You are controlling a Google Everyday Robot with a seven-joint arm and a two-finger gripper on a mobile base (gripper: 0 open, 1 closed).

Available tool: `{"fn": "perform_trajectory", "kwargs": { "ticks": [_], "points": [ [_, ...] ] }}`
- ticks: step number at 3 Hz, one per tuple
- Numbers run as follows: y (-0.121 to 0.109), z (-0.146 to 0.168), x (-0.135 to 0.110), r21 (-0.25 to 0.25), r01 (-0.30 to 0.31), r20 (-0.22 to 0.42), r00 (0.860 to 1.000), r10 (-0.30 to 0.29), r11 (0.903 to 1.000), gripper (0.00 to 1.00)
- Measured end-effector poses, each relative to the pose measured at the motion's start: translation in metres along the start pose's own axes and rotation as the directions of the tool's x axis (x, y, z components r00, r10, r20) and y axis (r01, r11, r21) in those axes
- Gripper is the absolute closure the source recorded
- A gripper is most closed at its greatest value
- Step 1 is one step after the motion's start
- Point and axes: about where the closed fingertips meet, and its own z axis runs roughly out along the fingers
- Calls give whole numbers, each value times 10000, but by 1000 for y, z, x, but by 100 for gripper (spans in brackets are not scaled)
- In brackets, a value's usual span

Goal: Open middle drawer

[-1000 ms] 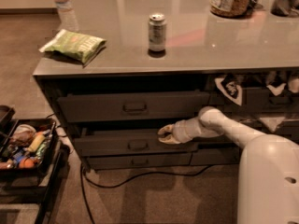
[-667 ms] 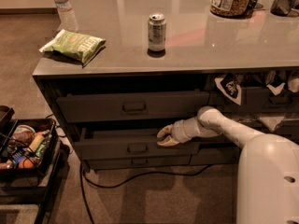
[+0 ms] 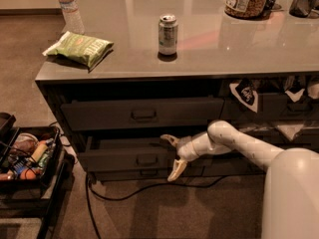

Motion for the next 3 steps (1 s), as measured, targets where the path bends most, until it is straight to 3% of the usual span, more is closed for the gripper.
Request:
{"fn": "perform_trajectory", "kwargs": {
  "ticks": [2, 3],
  "points": [
    [0, -10, -6, -37, 169, -304, 9994, -170, 9999, 0],
    [-3, -28, -17, -325, 356, -1094, 9932, -390, 9988, 0]
  ]
}}
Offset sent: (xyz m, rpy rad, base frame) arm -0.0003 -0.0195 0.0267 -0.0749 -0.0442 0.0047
